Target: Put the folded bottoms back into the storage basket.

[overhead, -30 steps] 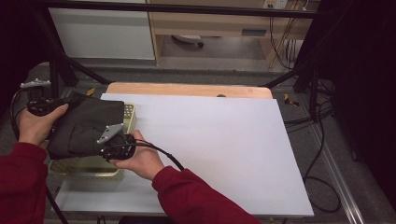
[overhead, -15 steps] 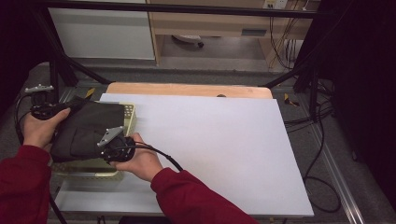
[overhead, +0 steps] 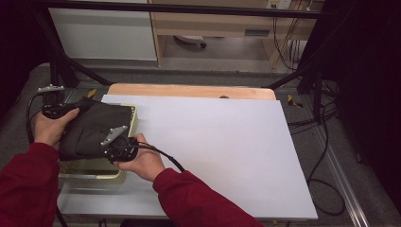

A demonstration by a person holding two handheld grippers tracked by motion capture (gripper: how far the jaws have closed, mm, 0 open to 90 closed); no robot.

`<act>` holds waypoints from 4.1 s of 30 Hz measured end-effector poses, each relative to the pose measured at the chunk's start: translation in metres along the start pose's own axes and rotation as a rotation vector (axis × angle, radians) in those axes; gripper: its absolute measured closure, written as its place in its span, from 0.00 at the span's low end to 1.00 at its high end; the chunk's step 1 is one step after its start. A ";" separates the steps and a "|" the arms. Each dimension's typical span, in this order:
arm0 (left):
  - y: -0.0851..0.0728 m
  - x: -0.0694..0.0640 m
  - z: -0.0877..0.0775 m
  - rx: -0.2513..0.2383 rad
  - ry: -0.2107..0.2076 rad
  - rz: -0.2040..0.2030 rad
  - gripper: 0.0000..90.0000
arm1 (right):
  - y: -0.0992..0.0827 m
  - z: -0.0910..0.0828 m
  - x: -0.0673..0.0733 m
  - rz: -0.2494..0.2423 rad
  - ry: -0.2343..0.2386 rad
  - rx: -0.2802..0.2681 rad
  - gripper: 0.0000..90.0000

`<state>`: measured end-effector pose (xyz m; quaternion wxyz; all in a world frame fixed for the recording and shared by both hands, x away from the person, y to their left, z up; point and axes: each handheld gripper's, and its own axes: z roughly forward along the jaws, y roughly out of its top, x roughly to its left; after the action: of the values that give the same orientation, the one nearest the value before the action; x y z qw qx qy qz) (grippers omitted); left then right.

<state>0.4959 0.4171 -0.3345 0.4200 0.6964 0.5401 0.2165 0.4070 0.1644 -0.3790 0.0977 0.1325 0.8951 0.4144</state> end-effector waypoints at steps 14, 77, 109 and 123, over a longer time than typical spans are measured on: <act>-0.001 0.003 0.007 -0.004 0.008 0.022 0.87 | 0.004 0.001 -0.002 0.007 -0.009 0.024 0.67; -0.057 -0.133 -0.039 -0.247 -0.163 0.055 0.08 | -0.079 -0.158 -0.083 0.254 -0.203 -0.102 0.07; -0.123 -0.156 -0.042 -0.271 -0.119 0.031 0.09 | -0.115 -0.271 -0.107 0.367 -0.416 -0.259 0.03; -0.134 -0.156 -0.043 -0.272 -0.093 0.026 0.10 | -0.157 -0.308 -0.111 0.429 -0.498 -0.278 0.05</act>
<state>0.3367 0.2947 -0.3968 0.5323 0.6492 0.4768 0.2604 0.3993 -0.1890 -0.2960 0.2406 0.3999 0.7305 0.4985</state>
